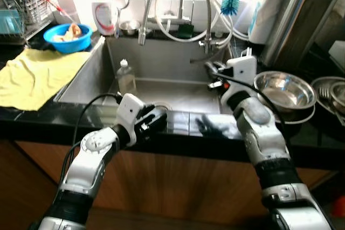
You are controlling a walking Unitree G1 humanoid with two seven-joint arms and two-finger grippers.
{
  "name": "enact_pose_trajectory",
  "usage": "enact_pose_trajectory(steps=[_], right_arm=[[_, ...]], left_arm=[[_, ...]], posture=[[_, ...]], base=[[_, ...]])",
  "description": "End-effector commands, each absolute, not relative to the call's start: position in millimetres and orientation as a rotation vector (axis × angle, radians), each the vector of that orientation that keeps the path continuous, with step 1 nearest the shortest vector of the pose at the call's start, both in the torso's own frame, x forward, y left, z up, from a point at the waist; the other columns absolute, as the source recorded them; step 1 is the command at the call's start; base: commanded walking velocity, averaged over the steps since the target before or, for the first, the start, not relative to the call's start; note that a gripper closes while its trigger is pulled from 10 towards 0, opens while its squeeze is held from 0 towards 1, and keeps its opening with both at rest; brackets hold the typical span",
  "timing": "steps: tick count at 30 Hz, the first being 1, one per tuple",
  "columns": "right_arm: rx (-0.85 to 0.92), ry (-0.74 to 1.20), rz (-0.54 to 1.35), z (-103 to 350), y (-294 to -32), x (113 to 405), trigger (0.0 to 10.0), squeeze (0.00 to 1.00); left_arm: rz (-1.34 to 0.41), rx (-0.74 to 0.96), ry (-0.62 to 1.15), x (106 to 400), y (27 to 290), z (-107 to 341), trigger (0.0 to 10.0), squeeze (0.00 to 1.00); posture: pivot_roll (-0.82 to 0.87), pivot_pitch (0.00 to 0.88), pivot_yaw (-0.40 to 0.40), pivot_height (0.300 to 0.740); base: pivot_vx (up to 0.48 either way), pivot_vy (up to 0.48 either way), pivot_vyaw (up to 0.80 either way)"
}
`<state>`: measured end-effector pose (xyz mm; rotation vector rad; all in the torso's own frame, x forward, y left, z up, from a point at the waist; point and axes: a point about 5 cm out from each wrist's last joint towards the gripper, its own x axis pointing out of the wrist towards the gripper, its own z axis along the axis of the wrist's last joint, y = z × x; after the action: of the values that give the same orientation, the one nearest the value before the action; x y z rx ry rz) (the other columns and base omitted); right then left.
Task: Kitchen organization
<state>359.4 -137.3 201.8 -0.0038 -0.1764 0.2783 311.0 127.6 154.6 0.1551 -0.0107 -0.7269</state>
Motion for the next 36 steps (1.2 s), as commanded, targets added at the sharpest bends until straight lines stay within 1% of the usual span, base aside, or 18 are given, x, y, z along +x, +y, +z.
enact_pose_trajectory(steps=[1,6,7,8,9,10,12,21,22,23,26,27,28,29,30,33,34,36], right_arm=[[0.006,-0.189,0.255,207,-139,356,10.0,0.0],[-0.08,-0.164,0.172,207,-159,332,10.0,0.0],[-0.087,-0.152,0.154,206,-165,328,10.0,0.88],[-0.098,-0.144,0.136,204,-170,325,10.0,0.88],[-0.119,-0.131,0.118,203,-175,321,10.0,1.0],[-0.119,-0.131,0.118,203,-175,321,10.0,1.0],[-0.156,-0.119,0.049,205,-190,312,10.0,1.0],[-0.213,-0.065,-0.051,210,-216,302,10.0,1.0],[-0.201,-0.049,-0.041,209,-215,301,10.0,0.19],[-0.192,-0.038,-0.032,208,-214,301,10.0,0.0],[-0.179,0.021,0.022,199,-210,301,10.0,0.0],[-0.181,0.028,0.038,199,-210,301,10.0,0.23],[-0.181,0.028,0.045,199,-210,301,10.0,0.23],[-0.183,0.025,0.046,200,-210,301,10.0,0.82],[-0.194,0.016,0.045,204,-211,302,10.0,1.0],[-0.199,0.021,0.038,206,-212,302,10.0,1.0],[-0.214,0.027,0.03,205,-214,302,10.0,0.0],[-0.229,0.038,0.024,204,-215,303,10.0,0.0]], left_arm=[[-0.729,0.149,0.051,307,128,141,10.0,0.0],[-0.735,0.144,0.06,305,125,137,10.0,0.0],[-0.738,0.143,0.061,305,124,137,10.0,0.0],[-0.741,0.143,0.061,305,124,136,10.0,0.0],[-0.743,0.141,0.06,305,123,136,10.0,0.0],[-0.743,0.141,0.06,305,123,136,10.0,0.0],[-0.746,0.135,0.057,305,122,137,10.0,0.0],[-0.755,0.135,0.058,305,122,135,10.0,0.0],[-0.755,0.136,0.058,305,122,135,10.0,0.0],[-0.756,0.137,0.059,305,122,135,10.0,0.0],[-0.761,0.137,0.058,305,121,136,10.0,0.0],[-0.764,0.134,0.057,304,121,136,10.0,0.0],[-0.765,0.133,0.057,304,121,136,10.0,0.0],[-0.766,0.133,0.057,304,121,136,10.0,0.0],[-0.768,0.137,0.058,304,121,136,10.0,0.0],[-0.771,0.141,0.059,304,120,136,10.0,0.0],[-0.772,0.14,0.058,304,120,136,10.0,0.0],[-0.773,0.138,0.057,305,119,136,10.0,0.0]], posture=[[-0.1,0.0,-0.02,0.74],[-0.11,0.0,-0.015,0.74],[-0.12,0.0,-0.014,0.74],[-0.12,0.0,-0.014,0.74],[-0.12,0.0,-0.015,0.74],[-0.12,0.0,-0.015,0.74],[-0.12,0.0,-0.014,0.74],[-0.13,0.0,-0.006,0.74],[-0.12,0.0,-0.005,0.74],[-0.13,0.0,-0.004,0.74],[-0.12,0.0,0.0,0.74],[-0.13,0.0,0.001,0.74],[-0.13,0.0,0.001,0.74],[-0.13,0.0,0.003,0.74],[-0.13,0.0,0.005,0.74],[-0.13,0.0,0.005,0.74],[-0.13,0.0,0.007,0.74],[-0.13,0.0,0.007,0.74]], base=[[0.0,0.0,0.0],[0.0,0.0,0.0],[0.0,0.0,0.0],[0.0,0.0,0.0],[0.0,0.0,0.0],[0.0,0.0,0.0],[0.0,0.0,0.0],[0.0,0.0,0.0],[0.0,0.0,0.0],[0.0,0.0,0.0],[0.0,0.0,0.0],[0.0,0.0,0.0],[0.0,0.0,0.0],[0.0,0.0,0.0],[0.0,0.0,0.0],[0.0,0.0,0.0],[0.0,0.0,0.0],[0.0,0.0,0.0]])
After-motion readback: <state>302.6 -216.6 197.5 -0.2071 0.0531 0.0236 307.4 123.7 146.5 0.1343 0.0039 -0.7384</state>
